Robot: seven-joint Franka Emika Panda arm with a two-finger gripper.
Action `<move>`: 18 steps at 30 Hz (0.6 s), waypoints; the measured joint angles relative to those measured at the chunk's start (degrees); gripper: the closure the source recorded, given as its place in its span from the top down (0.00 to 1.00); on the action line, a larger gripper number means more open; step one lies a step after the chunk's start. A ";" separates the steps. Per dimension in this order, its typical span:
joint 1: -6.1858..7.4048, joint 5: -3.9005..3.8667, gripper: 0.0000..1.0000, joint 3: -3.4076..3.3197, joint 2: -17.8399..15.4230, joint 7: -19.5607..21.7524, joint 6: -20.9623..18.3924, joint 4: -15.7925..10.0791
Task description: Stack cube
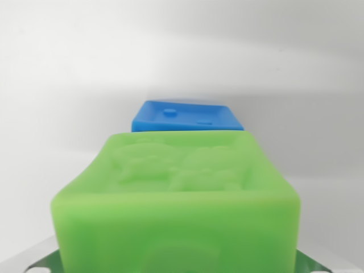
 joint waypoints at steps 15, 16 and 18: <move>0.00 0.18 0.00 0.04 2.23 -0.11 1.91 0.28; 0.00 0.19 0.00 0.04 2.31 -0.12 1.99 0.29; 0.00 0.20 0.00 0.04 2.42 -0.12 2.09 0.30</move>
